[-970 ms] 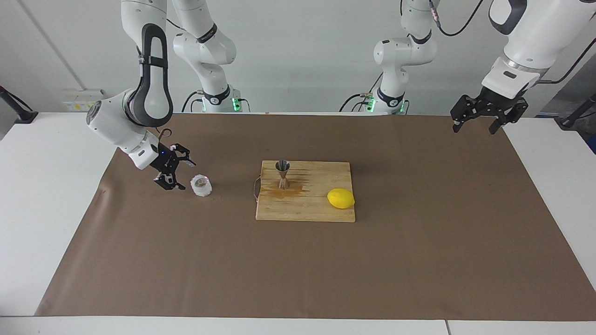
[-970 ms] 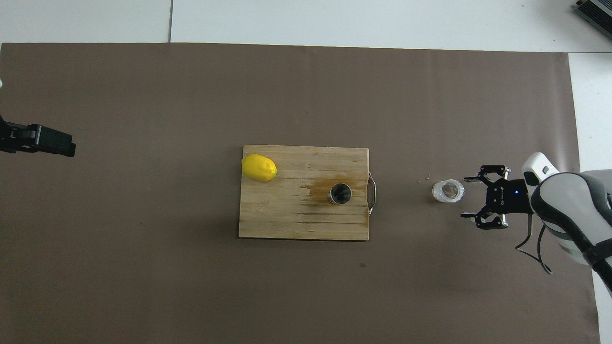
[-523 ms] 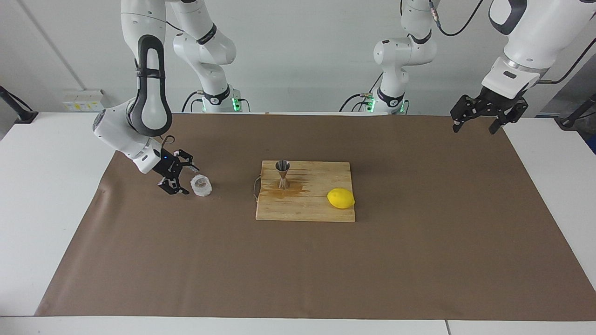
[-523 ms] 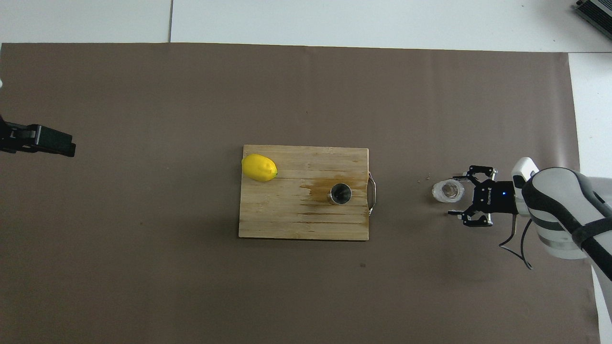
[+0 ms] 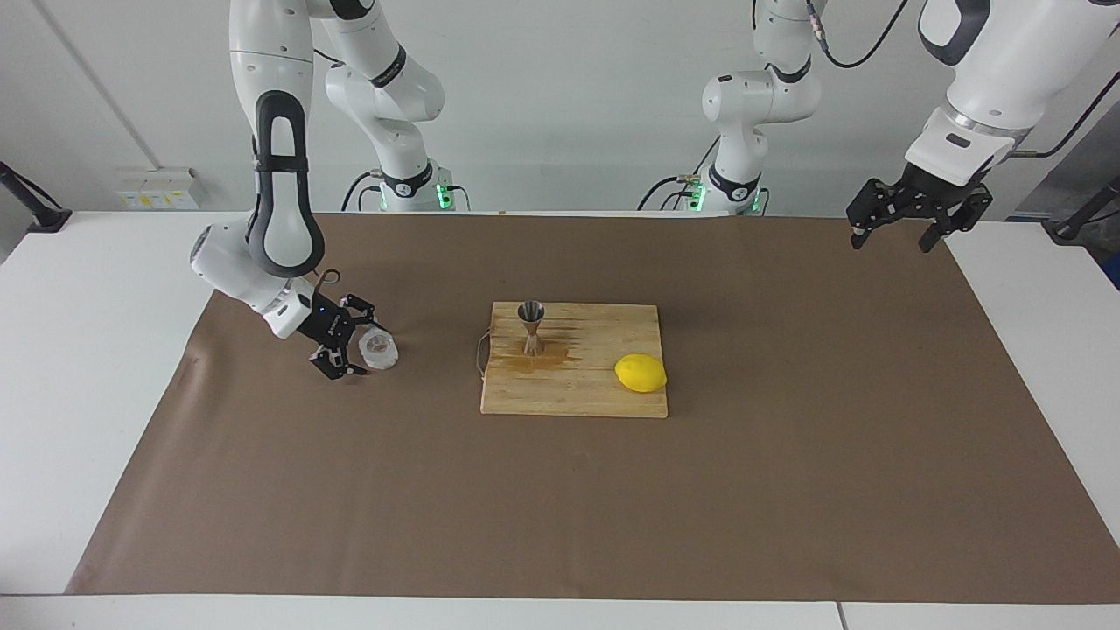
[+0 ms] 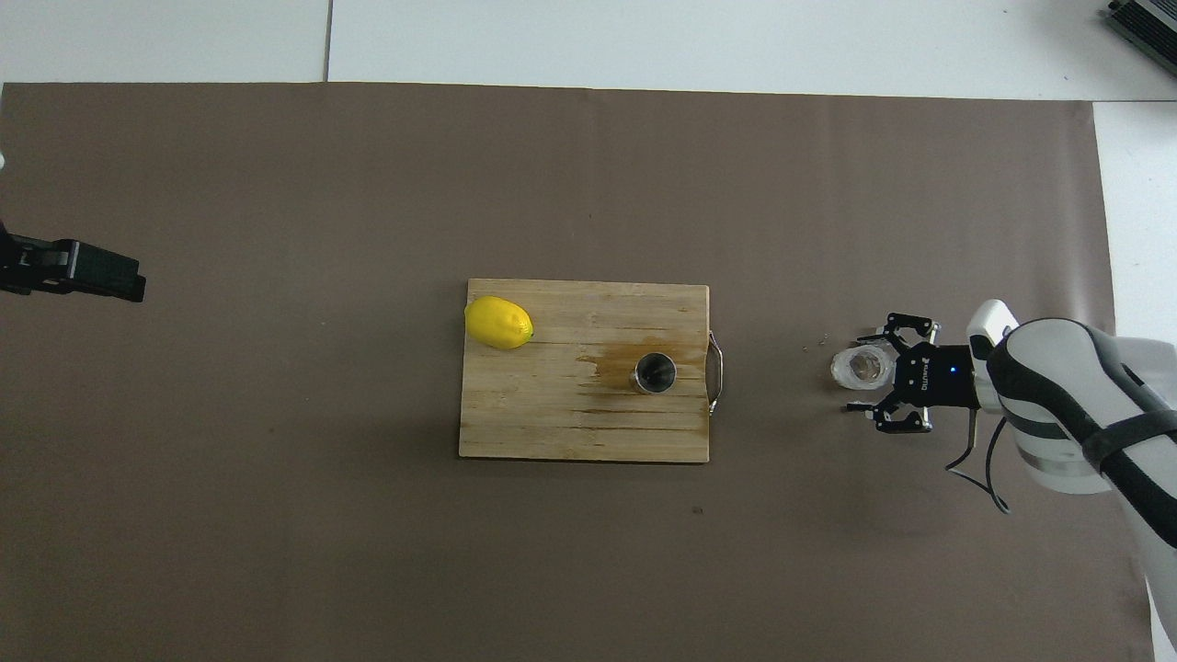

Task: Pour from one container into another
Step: 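Close the right gripper on the white cup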

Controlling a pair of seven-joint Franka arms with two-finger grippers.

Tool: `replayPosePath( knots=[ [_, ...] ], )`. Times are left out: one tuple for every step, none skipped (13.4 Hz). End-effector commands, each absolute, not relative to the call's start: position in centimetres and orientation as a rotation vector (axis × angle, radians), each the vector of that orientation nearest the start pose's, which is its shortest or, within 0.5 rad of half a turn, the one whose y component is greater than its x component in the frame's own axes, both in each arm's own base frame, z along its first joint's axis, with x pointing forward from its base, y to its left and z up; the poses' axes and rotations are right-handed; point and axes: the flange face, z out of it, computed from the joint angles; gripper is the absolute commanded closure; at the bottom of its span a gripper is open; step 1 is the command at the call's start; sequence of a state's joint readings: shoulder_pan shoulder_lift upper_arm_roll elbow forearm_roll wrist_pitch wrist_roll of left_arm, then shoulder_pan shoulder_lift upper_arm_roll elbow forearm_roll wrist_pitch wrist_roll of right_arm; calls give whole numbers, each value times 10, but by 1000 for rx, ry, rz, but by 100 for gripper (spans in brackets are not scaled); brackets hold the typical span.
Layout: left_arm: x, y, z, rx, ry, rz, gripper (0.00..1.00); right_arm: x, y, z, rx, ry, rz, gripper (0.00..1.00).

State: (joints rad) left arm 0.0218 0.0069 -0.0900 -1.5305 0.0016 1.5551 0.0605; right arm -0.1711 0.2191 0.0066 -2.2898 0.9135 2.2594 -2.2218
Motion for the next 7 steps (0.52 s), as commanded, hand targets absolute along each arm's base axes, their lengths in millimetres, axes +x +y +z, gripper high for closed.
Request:
replayPosePath(
  knots=[
    [545, -33, 641, -3148, 201, -19, 0, 508, -58, 240, -2023, -1673, -703, 0],
    [545, -33, 640, -3148, 201, -17, 0, 508, -58, 240, -2019, -1676, -704, 0],
    [545, -33, 641, -3148, 201, -19, 0, 508, -58, 241, -2020, -1680, -706, 0],
    [545, -33, 641, -3148, 201, -19, 0, 509, -58, 243, -2021, -1680, -709, 0],
    [545, -33, 641, -3148, 201, -19, 0, 511, -57, 244, -2019, -1684, -712, 6],
    [545, -33, 640, -3148, 201, -17, 0, 511, -56, 245, -2020, -1685, -713, 14],
    [545, -33, 641, -3148, 201, -19, 0, 511, -55, 247, -2017, -1687, -716, 21]
  ],
)
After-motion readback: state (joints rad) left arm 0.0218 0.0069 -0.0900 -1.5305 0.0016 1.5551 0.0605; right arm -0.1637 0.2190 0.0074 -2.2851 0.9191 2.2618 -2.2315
